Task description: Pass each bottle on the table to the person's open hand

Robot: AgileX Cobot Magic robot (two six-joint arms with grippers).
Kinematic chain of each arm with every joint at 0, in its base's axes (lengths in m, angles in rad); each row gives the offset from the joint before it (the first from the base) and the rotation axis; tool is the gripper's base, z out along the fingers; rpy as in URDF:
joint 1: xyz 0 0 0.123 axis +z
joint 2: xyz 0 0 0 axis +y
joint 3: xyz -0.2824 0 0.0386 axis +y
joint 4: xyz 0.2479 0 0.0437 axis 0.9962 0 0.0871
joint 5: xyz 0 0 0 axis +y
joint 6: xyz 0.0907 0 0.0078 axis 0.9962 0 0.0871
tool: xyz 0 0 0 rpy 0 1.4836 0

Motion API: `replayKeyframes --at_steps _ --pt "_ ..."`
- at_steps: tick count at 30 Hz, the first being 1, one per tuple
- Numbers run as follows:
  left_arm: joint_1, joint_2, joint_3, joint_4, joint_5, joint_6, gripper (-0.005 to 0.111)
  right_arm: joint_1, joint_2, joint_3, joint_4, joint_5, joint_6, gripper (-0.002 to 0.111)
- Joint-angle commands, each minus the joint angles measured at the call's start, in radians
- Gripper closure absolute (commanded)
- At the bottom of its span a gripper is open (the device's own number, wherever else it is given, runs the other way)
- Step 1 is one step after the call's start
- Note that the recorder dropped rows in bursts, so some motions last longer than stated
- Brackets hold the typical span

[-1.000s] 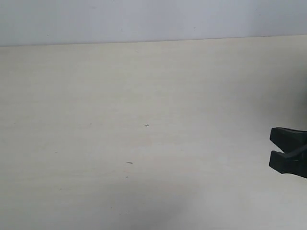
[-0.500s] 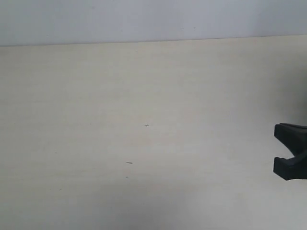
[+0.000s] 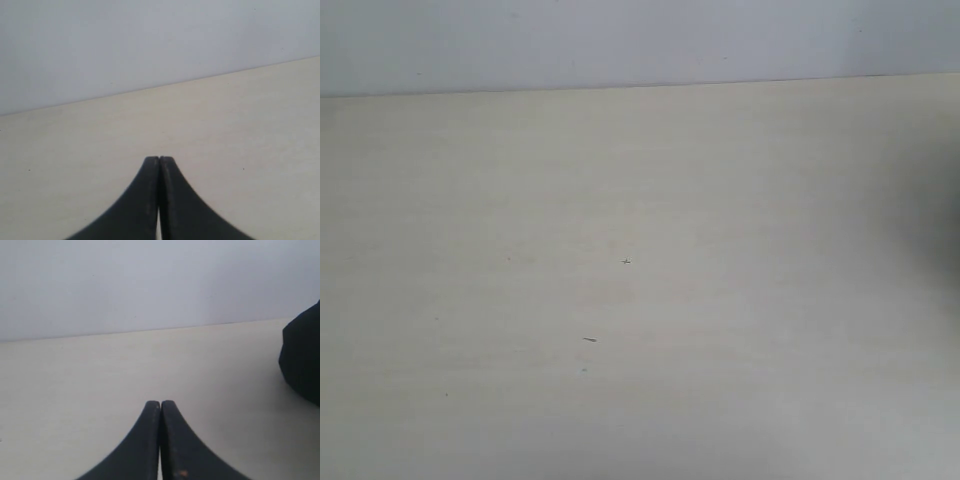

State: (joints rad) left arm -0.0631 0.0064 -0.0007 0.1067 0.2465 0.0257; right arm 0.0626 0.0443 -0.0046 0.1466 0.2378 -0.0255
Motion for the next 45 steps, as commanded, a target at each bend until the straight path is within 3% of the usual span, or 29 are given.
replayKeyframes --at_steps 1,11,16,27,45 --pt "-0.006 -0.006 0.001 -0.006 0.005 -0.002 0.106 -0.058 -0.044 0.005 -0.007 0.03 -0.008 0.108" --pt "-0.006 -0.006 0.001 -0.006 0.007 -0.002 0.106 -0.063 -0.044 0.005 -0.007 0.032 -0.004 0.108" --pt "-0.006 -0.006 0.001 -0.006 0.007 -0.002 0.106 -0.063 -0.044 0.005 0.003 -0.073 0.025 0.108" --pt "-0.006 -0.006 0.001 -0.006 0.009 -0.002 0.106 -0.063 -0.044 0.005 -0.258 -0.109 0.163 0.108" --pt "-0.006 -0.006 0.001 -0.006 0.009 -0.002 0.106 -0.063 -0.044 0.005 -0.203 -0.105 0.163 0.108"
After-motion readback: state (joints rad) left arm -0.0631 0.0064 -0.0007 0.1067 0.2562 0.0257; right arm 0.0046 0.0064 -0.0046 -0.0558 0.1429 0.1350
